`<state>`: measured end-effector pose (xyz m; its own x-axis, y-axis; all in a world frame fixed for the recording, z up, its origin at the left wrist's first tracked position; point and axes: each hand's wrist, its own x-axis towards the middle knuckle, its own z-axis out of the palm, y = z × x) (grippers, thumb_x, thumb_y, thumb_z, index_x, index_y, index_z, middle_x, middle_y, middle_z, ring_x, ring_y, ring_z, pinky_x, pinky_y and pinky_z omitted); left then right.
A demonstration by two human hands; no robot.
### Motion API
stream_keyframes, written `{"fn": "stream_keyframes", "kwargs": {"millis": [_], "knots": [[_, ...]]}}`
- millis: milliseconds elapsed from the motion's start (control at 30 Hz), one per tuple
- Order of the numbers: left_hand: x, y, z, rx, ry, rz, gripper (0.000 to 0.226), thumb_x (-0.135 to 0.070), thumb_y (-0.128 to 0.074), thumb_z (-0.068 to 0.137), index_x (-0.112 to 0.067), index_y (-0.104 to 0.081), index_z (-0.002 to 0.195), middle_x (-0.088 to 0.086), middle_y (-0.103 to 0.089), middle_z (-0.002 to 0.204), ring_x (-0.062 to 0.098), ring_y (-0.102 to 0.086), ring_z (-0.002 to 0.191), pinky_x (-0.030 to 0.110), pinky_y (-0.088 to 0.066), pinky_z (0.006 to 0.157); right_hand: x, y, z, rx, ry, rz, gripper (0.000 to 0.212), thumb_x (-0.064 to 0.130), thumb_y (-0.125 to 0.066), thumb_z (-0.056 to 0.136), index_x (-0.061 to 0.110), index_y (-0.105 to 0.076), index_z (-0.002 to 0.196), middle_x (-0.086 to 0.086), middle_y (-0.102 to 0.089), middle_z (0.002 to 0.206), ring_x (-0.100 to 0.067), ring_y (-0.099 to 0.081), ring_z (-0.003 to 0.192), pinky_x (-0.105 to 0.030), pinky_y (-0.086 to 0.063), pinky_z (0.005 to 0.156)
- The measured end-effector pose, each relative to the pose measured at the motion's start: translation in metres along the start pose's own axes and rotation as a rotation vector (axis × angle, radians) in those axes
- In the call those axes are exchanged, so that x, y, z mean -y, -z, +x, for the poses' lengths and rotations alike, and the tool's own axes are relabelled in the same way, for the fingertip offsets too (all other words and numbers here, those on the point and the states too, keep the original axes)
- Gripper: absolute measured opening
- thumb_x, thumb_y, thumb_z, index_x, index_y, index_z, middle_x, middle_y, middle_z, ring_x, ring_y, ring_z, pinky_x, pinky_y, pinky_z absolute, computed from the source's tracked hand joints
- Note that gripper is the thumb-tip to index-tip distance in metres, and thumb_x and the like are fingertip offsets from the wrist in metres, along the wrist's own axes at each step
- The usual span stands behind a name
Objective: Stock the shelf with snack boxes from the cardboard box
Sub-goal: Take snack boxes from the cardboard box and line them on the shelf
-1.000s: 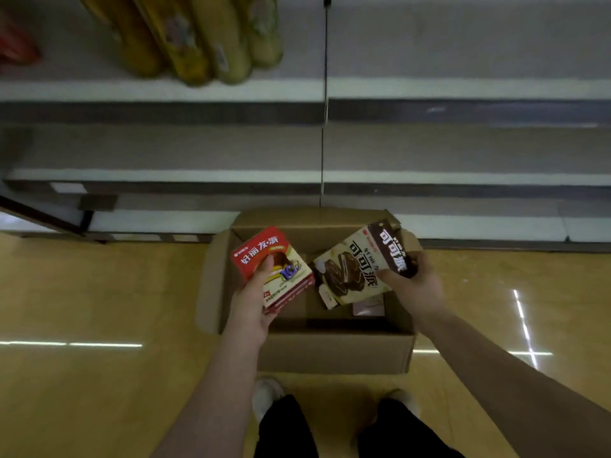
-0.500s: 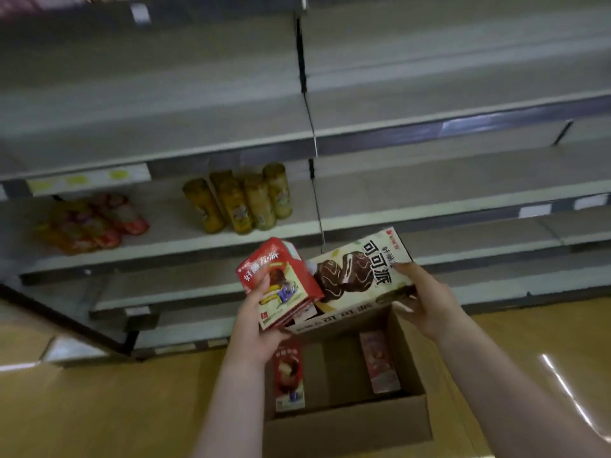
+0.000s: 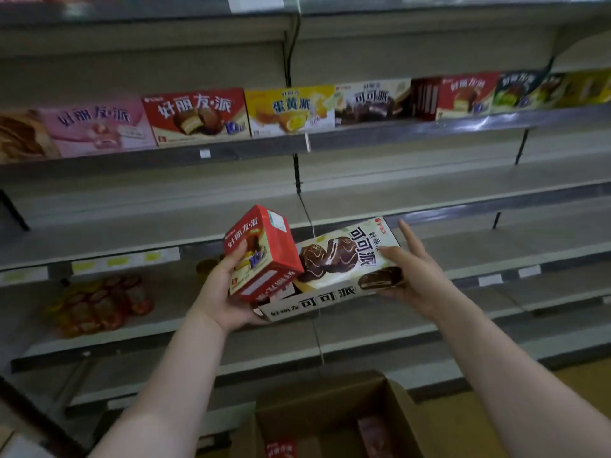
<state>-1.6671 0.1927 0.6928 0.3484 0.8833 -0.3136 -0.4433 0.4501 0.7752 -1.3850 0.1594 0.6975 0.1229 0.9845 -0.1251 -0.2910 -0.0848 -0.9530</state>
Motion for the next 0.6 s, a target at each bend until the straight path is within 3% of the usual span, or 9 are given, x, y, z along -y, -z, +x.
{"fn": "stream_keyframes", "kwargs": {"millis": [100,167,267,367,467,600], "knots": [[-0.024,-0.010,-0.005,-0.021,-0.009,0.030,0.049,-0.055,-0.066,0.073,-0.022,-0.068,0.110,0.014,-0.070,0.111,0.040,-0.057,0.114,0.065,-0.032,0.098,0.041,0.000,0.004,0.185,0.000,-0.238,0.065,0.024,-0.065,0.088,0.061,-0.037,0.133,-0.002,-0.067,0.117,-0.026,-0.071,0.090,-0.039,-0.056,0.073],[-0.042,-0.016,-0.008,-0.016,-0.007,0.016,0.058,-0.056,-0.070,0.069,-0.024,-0.066,0.117,0.015,-0.066,0.122,0.042,-0.055,0.118,0.067,-0.030,0.100,0.068,0.003,0.009,0.303,-0.004,-0.369,0.075,0.034,-0.073,0.076,0.064,-0.034,0.133,0.000,-0.065,0.122,-0.027,-0.068,0.101,-0.044,-0.055,0.083],[-0.063,-0.026,-0.016,-0.073,-0.041,0.060,0.065,-0.058,-0.068,0.067,-0.026,-0.062,0.123,0.017,-0.063,0.126,0.042,-0.053,0.117,0.067,-0.028,0.100,0.098,0.003,0.016,0.492,0.014,-0.571,0.105,0.016,-0.080,0.071,0.065,-0.017,0.139,-0.001,-0.056,0.128,-0.028,-0.061,0.113,-0.047,-0.053,0.090],[-0.078,-0.032,-0.029,-0.163,-0.078,0.106,0.064,-0.057,-0.067,0.065,-0.025,-0.062,0.120,0.019,-0.064,0.121,0.044,-0.052,0.115,0.070,-0.026,0.100,0.116,-0.004,0.019,0.587,0.082,-0.869,0.122,-0.005,-0.076,0.072,0.062,-0.001,0.142,0.001,-0.056,0.129,-0.020,-0.062,0.112,-0.035,-0.056,0.086],[-0.090,-0.030,-0.035,-0.173,-0.061,0.143,0.065,-0.060,-0.067,0.065,-0.024,-0.064,0.118,0.021,-0.064,0.120,0.046,-0.052,0.115,0.074,-0.025,0.099,0.119,-0.015,0.027,0.502,0.345,-1.094,0.110,0.000,-0.076,0.075,0.052,-0.007,0.143,0.001,-0.063,0.120,-0.017,-0.064,0.106,-0.041,-0.053,0.093],[-0.090,-0.033,-0.042,-0.115,-0.083,0.125,0.068,-0.063,-0.063,0.066,-0.026,-0.063,0.122,0.019,-0.062,0.125,0.048,-0.052,0.115,0.074,-0.030,0.094,0.114,-0.018,0.041,0.253,0.732,-1.176,0.085,0.013,-0.078,0.076,0.048,-0.029,0.136,-0.010,-0.065,0.104,-0.028,-0.063,0.094,-0.046,-0.052,0.087]]}}
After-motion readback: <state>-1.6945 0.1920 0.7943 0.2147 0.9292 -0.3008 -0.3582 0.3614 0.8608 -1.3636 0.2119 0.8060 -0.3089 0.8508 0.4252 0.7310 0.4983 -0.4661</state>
